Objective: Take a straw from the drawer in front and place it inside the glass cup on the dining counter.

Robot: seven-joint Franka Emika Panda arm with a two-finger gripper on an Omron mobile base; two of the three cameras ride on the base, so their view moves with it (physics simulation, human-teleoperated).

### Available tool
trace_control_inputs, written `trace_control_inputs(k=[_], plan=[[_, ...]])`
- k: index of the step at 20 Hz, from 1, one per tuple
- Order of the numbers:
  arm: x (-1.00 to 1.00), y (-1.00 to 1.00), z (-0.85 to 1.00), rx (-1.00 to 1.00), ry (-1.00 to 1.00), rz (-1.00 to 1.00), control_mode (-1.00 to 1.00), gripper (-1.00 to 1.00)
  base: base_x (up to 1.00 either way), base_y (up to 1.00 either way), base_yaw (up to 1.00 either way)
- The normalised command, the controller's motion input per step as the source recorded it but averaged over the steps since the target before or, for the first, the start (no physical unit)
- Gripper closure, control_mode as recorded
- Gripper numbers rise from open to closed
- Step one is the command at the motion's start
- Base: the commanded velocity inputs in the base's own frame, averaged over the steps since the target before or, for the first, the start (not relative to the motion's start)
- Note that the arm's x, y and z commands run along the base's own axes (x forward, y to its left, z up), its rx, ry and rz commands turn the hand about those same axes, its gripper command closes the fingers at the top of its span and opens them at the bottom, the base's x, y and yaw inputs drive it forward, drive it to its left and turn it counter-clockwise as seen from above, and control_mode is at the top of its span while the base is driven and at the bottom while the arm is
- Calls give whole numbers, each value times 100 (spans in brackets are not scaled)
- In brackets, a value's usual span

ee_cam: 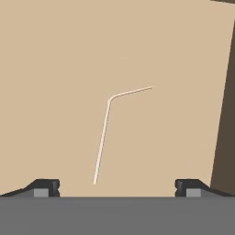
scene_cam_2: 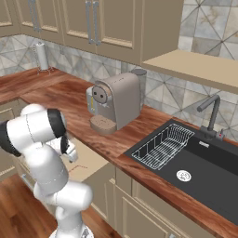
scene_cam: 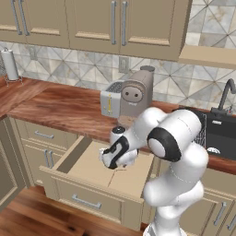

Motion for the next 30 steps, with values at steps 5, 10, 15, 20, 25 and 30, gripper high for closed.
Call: trace_control_inputs(k=[5, 10, 15, 20, 25, 30], plan=[[38, -1, -33, 0, 0, -8, -100, -100, 0, 0, 0], [41, 0, -27, 0, 0, -9, -100, -100, 0, 0, 0], [25, 0, -31, 0, 0, -9, -100, -100, 0, 0, 0], [14, 0, -35, 0, 0, -10, -100, -100, 0, 0, 0], [15, 0, -32, 0, 0, -9, -100, -100, 0, 0, 0], [21, 0, -33, 0, 0, -9, -100, -100, 0, 0, 0]])
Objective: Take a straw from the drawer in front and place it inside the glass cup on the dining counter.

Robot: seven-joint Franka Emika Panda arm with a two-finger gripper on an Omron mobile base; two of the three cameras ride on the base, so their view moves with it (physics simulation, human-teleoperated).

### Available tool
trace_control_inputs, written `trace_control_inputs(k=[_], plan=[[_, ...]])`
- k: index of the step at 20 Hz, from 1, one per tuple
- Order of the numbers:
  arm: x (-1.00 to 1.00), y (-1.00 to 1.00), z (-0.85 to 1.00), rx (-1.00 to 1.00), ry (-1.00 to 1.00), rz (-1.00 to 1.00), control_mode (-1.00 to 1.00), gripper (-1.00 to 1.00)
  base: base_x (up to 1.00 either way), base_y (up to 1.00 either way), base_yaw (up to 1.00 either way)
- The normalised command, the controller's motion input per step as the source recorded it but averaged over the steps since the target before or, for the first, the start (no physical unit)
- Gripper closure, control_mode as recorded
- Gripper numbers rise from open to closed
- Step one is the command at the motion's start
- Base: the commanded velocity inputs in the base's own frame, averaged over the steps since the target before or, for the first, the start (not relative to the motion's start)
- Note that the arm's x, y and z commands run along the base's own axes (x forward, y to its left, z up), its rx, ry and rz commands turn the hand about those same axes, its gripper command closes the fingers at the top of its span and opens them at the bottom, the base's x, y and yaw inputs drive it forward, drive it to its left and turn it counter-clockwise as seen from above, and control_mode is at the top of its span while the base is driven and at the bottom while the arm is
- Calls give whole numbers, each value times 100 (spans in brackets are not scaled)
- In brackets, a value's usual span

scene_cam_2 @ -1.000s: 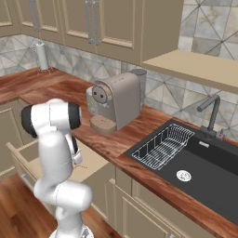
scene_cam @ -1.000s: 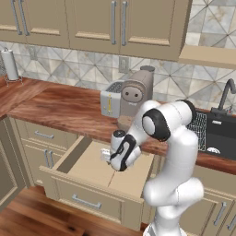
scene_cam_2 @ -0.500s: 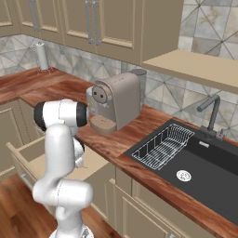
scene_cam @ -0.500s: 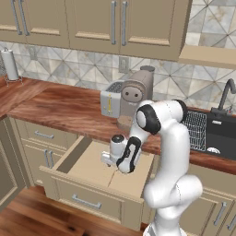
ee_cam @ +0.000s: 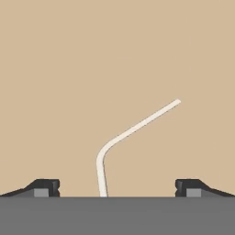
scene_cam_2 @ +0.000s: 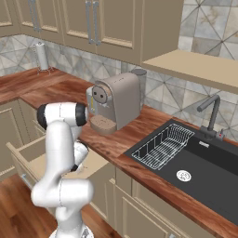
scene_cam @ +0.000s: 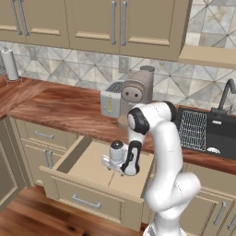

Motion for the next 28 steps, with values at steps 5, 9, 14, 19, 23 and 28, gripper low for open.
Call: trace_control_inputs(k=[5, 9, 14, 19, 23, 28], plan=[[23, 0, -35, 0, 0, -8, -100, -100, 0, 0, 0], [18, 0, -43, 0, 5, -6, -100, -100, 0, 0, 0], [-4, 0, -54, 0, 10, -4, -100, 100, 0, 0, 0], [-19, 0, -52, 0, 11, -4, -100, 100, 0, 0, 0], [-14, 0, -39, 0, 8, -2, -100, 100, 0, 0, 0], [-27, 0, -22, 0, 6, -1, -100, 100, 0, 0, 0]])
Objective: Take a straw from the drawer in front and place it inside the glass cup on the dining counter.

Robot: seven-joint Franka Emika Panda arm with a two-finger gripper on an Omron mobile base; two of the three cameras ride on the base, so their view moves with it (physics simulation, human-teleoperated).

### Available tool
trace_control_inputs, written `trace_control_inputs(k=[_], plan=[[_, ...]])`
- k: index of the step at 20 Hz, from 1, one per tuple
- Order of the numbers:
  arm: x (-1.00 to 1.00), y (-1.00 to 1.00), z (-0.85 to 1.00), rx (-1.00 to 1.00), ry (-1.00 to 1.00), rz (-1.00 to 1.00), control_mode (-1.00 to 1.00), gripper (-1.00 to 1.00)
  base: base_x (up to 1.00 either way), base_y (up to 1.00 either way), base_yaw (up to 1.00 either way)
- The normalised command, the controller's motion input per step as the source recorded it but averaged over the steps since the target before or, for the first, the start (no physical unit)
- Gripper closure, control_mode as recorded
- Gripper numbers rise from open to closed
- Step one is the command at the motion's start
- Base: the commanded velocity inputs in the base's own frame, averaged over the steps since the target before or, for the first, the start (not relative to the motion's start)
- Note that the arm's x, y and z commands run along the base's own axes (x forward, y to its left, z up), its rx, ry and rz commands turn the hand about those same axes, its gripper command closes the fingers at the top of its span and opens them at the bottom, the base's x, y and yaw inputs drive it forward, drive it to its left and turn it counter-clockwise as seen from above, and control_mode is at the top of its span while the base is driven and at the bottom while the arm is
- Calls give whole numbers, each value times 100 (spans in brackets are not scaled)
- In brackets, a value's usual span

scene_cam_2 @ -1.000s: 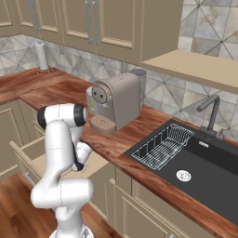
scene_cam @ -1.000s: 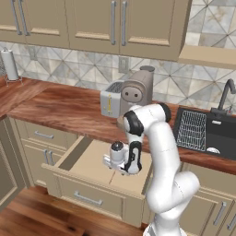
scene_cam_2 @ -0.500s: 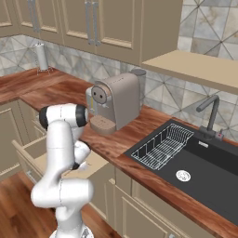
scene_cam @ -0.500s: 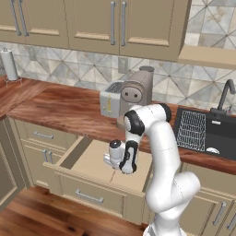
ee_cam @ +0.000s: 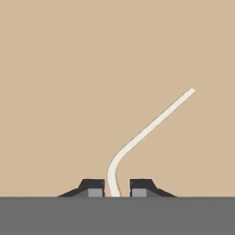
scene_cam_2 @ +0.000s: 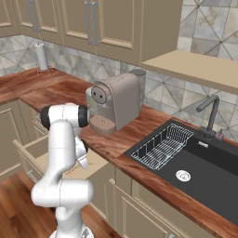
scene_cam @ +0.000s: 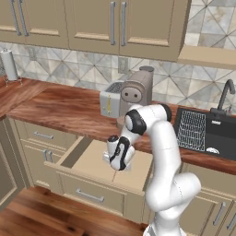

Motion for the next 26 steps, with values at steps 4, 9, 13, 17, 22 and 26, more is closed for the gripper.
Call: trace_control_inputs(k=[4, 9, 13, 17, 22, 26], plan=[[-52, 0, -3, 0, 0, 0, -100, 100, 0, 0, 0], [-47, 0, 8, 0, -5, -2, -100, 100, 0, 0, 0], [-36, 0, 56, 0, -21, -2, -100, 100, 0, 0, 0], [-21, 0, 67, 0, -21, -3, -100, 100, 0, 0, 0], [-29, 0, 64, 0, -14, -1, -100, 100, 0, 0, 0], [-11, 0, 85, 0, -9, -1, -100, 100, 0, 0, 0]])
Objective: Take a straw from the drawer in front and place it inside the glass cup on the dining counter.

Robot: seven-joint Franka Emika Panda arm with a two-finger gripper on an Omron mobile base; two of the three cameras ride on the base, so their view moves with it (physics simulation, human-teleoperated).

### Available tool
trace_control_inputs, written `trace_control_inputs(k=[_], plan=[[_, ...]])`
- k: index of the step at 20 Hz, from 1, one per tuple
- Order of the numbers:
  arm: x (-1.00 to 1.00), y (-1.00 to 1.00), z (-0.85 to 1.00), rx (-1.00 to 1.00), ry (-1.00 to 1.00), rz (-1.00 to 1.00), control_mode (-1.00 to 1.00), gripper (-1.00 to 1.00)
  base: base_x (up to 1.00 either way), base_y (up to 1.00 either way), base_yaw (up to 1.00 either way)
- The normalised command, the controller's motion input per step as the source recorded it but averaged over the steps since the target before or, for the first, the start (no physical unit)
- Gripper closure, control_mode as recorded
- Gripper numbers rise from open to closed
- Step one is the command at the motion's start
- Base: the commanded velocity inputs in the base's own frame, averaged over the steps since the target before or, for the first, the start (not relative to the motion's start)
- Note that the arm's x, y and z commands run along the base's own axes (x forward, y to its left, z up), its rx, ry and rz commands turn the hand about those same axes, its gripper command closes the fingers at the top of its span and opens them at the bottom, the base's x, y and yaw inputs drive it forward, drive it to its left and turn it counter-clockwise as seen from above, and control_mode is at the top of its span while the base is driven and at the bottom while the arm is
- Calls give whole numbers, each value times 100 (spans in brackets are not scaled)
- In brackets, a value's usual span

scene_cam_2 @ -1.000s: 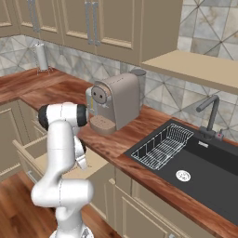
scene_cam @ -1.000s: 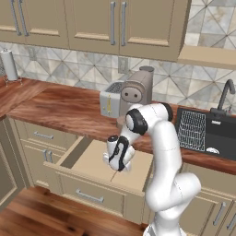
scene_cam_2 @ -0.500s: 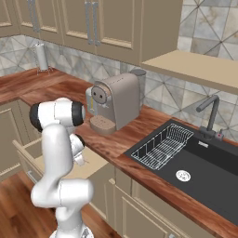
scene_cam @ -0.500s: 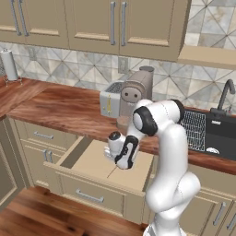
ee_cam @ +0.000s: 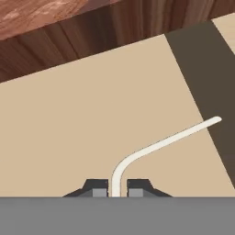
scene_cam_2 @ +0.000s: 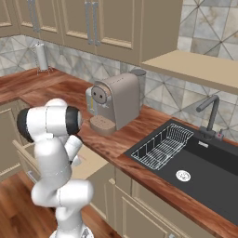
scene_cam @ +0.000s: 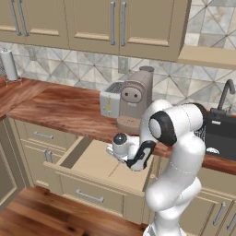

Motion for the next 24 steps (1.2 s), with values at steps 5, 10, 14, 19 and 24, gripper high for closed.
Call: trace_control_inputs(k=[5, 10, 14, 19, 24], plan=[[0, 2, 100, 0, -4, -1, -100, 100, 0, 0, 0], [0, 18, 100, 2, 0, 0, -100, 100, 0, 0, 0], [0, 30, 100, 1, 0, 0, -100, 100, 0, 0, 0], [0, 33, 100, 0, 0, 0, -100, 100, 0, 0, 0], [0, 16, 100, 0, 0, 0, -100, 100, 0, 0, 0]])
